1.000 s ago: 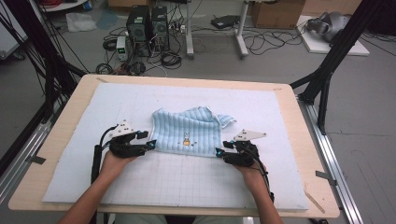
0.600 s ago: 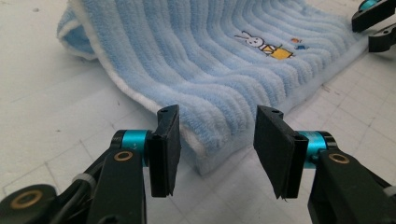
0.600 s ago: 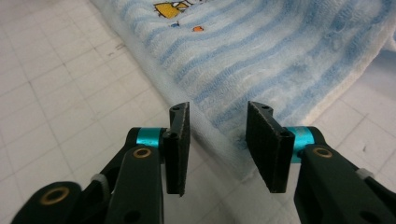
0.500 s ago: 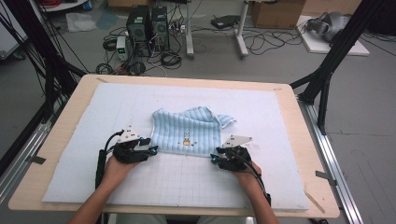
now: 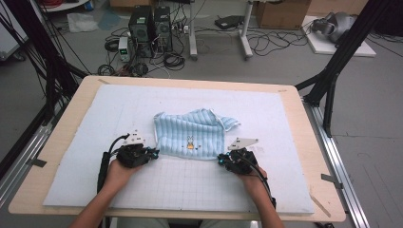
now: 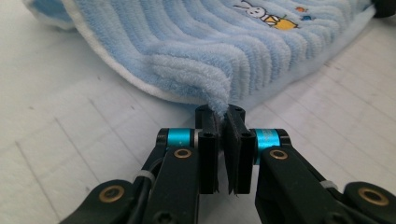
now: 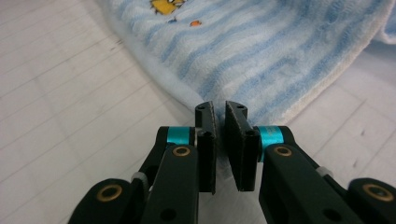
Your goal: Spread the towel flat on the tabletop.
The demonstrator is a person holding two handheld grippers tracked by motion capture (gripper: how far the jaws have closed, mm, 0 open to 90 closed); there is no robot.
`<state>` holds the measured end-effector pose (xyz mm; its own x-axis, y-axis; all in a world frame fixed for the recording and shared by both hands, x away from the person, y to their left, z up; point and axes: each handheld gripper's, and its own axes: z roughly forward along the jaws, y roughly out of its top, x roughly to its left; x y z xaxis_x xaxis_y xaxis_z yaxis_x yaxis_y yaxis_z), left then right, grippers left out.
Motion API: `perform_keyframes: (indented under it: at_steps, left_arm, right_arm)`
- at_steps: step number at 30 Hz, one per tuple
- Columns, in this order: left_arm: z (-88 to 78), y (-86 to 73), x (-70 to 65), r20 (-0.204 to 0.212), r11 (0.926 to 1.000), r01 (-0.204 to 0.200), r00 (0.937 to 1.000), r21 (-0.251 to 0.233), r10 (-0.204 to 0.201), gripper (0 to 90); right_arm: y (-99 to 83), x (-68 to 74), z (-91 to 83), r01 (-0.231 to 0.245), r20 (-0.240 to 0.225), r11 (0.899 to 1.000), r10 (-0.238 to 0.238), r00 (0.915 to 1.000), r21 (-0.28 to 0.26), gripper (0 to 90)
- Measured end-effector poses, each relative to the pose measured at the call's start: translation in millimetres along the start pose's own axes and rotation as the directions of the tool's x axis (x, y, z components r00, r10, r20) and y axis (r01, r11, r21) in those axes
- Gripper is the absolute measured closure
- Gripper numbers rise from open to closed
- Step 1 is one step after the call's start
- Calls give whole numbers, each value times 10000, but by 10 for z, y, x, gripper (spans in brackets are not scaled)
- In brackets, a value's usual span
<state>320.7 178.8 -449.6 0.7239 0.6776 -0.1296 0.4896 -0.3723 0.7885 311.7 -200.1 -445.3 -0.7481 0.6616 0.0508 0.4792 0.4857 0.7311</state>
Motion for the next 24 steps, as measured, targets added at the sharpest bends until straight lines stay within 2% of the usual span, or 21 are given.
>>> perform_keyframes:
  at_steps: [4,5,9,12,15,19,22,24]
  left_arm:
    - [-122,-56,-41,386,9996,69,9992,-266,-59,841]
    - [-147,-74,-59,462,9994,120,9989,-313,-106,841]
    - [-253,-150,-124,691,9994,31,9976,-353,-7,841]
    - [-335,-220,-160,1029,9991,86,9947,-411,-44,839]
    - [-390,-303,-201,1197,9996,74,9928,-285,-40,838]
    - [-464,-381,-288,1657,9999,-34,9862,-126,54,839]
    - [-511,-432,-341,2084,9998,-217,9778,6,211,839]
    - [-532,-460,-354,2144,9996,-270,9764,-28,269,824]
  right_arm:
    - [-52,77,-76,297,-452,9994,-289,9986,175,828]
    - [-63,91,-95,210,-590,9996,-197,9981,212,828]
    - [-96,157,-159,216,-1028,9996,-199,9945,154,827]
    - [-122,233,-230,388,-1304,9992,-380,9907,38,827]
    - [-170,298,-300,537,-1631,9986,-533,9852,-18,827]
    - [-243,401,-367,696,-1942,9974,-650,9788,172,834]
    - [-296,464,-422,778,-2179,9966,-700,9735,277,834]
    - [-324,487,-472,727,-2336,9972,-670,9700,160,797]
